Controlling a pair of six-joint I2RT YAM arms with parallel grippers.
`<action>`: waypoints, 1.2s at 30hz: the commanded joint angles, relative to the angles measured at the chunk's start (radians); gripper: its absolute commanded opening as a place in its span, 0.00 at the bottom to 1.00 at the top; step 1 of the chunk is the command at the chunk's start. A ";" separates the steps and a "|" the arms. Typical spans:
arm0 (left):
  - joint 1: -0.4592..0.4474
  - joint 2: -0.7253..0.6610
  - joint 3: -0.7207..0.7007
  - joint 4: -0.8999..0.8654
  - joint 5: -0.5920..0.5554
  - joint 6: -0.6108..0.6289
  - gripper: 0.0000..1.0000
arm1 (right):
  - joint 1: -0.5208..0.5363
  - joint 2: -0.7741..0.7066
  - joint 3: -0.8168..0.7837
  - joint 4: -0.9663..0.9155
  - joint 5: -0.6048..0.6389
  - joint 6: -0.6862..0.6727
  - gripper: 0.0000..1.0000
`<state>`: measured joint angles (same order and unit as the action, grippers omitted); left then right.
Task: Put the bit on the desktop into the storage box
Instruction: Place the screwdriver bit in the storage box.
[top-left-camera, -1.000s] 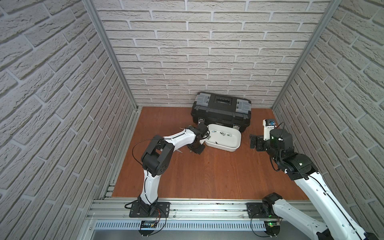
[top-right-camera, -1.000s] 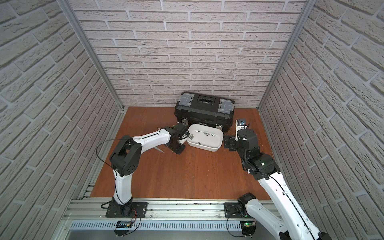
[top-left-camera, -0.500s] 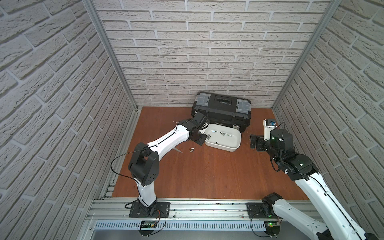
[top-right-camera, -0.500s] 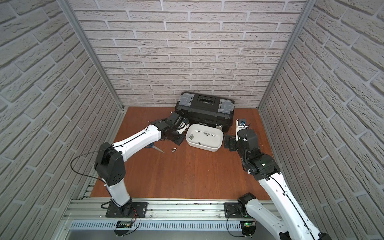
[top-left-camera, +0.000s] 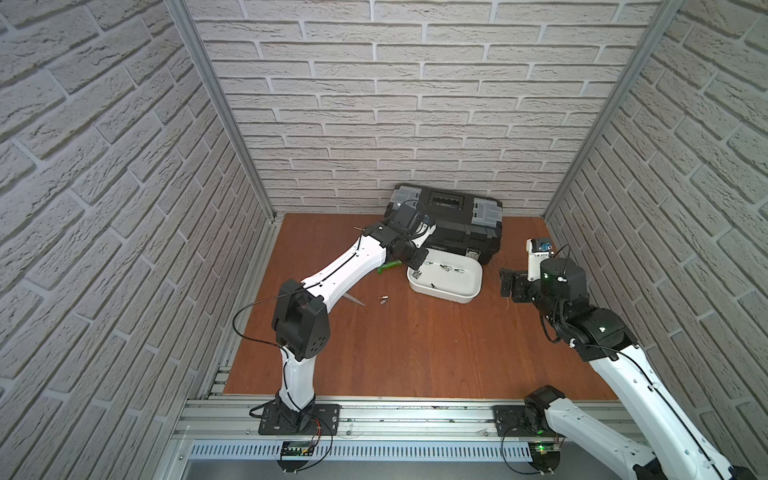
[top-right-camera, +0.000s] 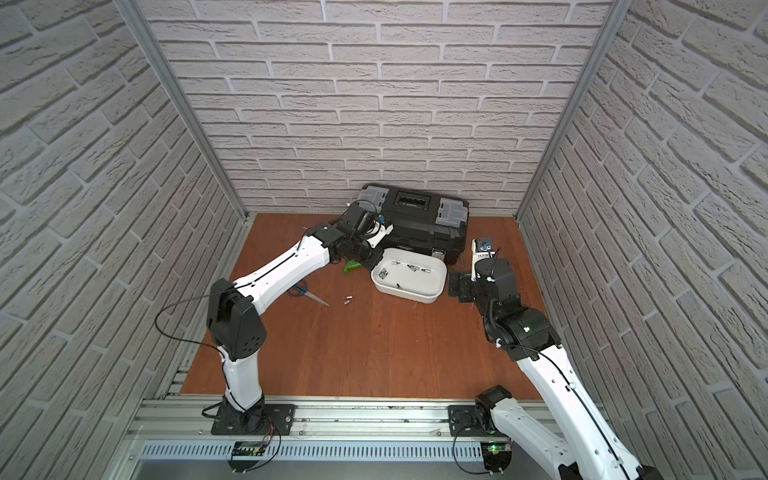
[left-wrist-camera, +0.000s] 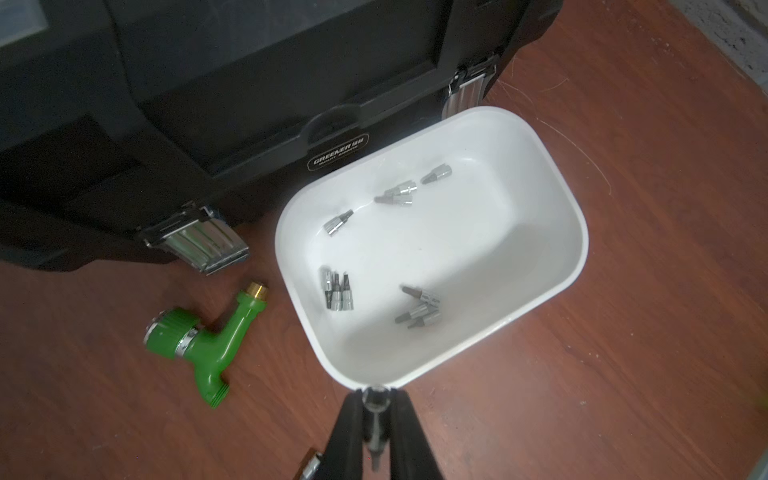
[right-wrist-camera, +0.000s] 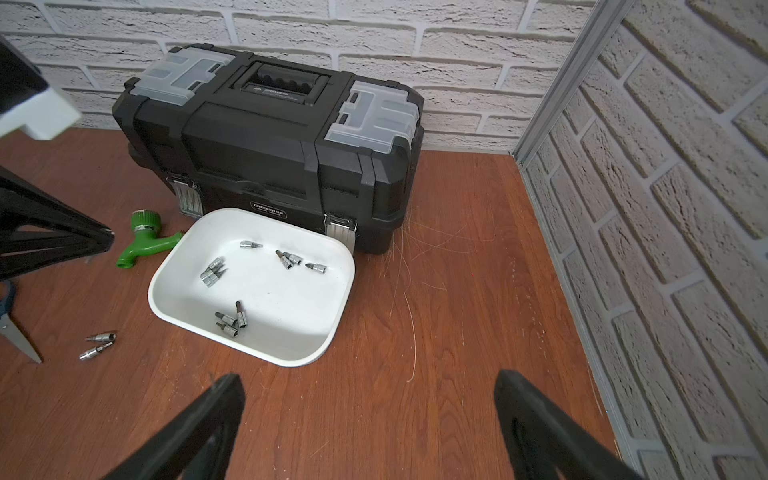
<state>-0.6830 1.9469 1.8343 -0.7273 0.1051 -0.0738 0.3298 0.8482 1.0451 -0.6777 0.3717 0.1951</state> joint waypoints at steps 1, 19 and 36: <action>-0.011 0.069 0.056 0.051 0.047 0.033 0.09 | -0.008 -0.002 0.020 0.029 0.002 0.001 0.98; -0.055 0.340 0.208 0.153 0.027 0.009 0.08 | -0.007 -0.016 0.030 0.021 -0.007 -0.001 0.98; -0.061 0.418 0.249 0.149 0.033 -0.023 0.15 | -0.007 -0.036 0.020 0.011 -0.002 0.000 0.98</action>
<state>-0.7364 2.3528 2.0583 -0.5972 0.1368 -0.0906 0.3298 0.8272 1.0508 -0.6830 0.3614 0.1947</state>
